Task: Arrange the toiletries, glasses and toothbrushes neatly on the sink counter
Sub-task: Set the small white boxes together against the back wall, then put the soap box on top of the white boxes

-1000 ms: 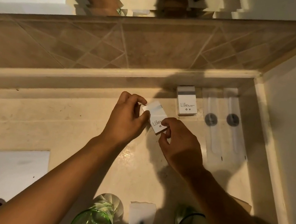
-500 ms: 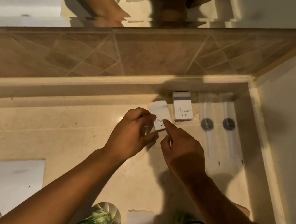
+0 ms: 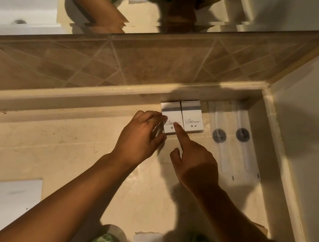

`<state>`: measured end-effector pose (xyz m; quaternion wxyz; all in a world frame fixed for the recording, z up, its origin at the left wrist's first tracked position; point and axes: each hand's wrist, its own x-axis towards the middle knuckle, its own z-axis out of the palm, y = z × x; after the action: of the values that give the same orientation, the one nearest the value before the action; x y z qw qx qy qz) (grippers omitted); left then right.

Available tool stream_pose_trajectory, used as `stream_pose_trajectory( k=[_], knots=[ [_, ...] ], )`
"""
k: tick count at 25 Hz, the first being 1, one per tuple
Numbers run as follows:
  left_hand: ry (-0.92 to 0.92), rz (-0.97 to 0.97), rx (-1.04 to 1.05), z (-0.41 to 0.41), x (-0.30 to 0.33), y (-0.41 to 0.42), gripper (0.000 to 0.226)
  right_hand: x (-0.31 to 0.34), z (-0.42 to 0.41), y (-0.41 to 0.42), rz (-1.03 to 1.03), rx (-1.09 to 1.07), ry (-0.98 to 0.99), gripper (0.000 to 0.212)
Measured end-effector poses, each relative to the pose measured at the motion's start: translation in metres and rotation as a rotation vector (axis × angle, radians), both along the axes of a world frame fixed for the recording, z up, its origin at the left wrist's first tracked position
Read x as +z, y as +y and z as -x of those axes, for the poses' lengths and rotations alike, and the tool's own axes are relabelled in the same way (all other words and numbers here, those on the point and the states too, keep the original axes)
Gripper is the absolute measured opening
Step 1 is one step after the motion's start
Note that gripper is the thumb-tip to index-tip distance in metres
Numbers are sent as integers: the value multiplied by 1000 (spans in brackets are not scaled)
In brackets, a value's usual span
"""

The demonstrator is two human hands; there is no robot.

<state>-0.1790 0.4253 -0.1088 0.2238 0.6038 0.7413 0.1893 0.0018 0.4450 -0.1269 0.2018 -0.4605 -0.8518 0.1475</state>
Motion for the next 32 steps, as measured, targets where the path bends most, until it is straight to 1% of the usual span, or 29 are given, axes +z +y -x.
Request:
stream_pose_trajectory(
  k=[3, 6, 7, 10, 12, 13, 15, 17, 19, 22, 24, 26, 28, 30, 32],
  knots=[
    [4, -10, 9, -2, 0, 0, 43, 6, 2, -1, 73, -35, -10, 54],
    [4, -9, 7, -2, 0, 0, 43, 11, 3, -3, 101, -37, -23, 55],
    [2, -6, 2, -2, 1, 0, 44, 16, 4, -2, 154, -41, -52, 56],
    [-33, -8, -1, -1, 4, -2, 51, 36, 8, 3, 428, -56, -169, 61],
    [-105, -2, -1, -1, 12, -10, 60, 46, 5, 0, 449, -60, -168, 63],
    [-137, -5, 1, 0, 18, -14, 62, 52, 3, -3, 435, -59, -131, 62],
    [-176, -24, 49, 2, 32, -26, 54, 62, -11, -8, 436, -58, 2, 59],
    [-204, -34, 134, 2, 50, -49, 33, 76, -33, -21, 547, -131, 110, 53],
    [-225, -11, 180, -5, 71, -77, 14, 91, -59, -40, 586, -223, 179, 45],
    [-323, 41, 188, -31, 102, -116, 13, 102, -94, -72, 494, -331, 211, 32],
    [-403, 38, 196, -56, 117, -141, 17, 99, -119, -94, 474, -391, 166, 32],
    [-493, 39, 201, -83, 123, -165, 21, 91, -144, -112, 445, -434, 78, 37],
    [-546, 67, 182, -108, 124, -184, 23, 79, -167, -124, 399, -418, -73, 51],
    [-575, 103, 189, -127, 122, -196, 23, 60, -181, -130, 438, -351, -234, 69],
    [-583, 123, 190, -141, 123, -202, 21, 44, -193, -136, 433, -319, -285, 76]
  ],
)
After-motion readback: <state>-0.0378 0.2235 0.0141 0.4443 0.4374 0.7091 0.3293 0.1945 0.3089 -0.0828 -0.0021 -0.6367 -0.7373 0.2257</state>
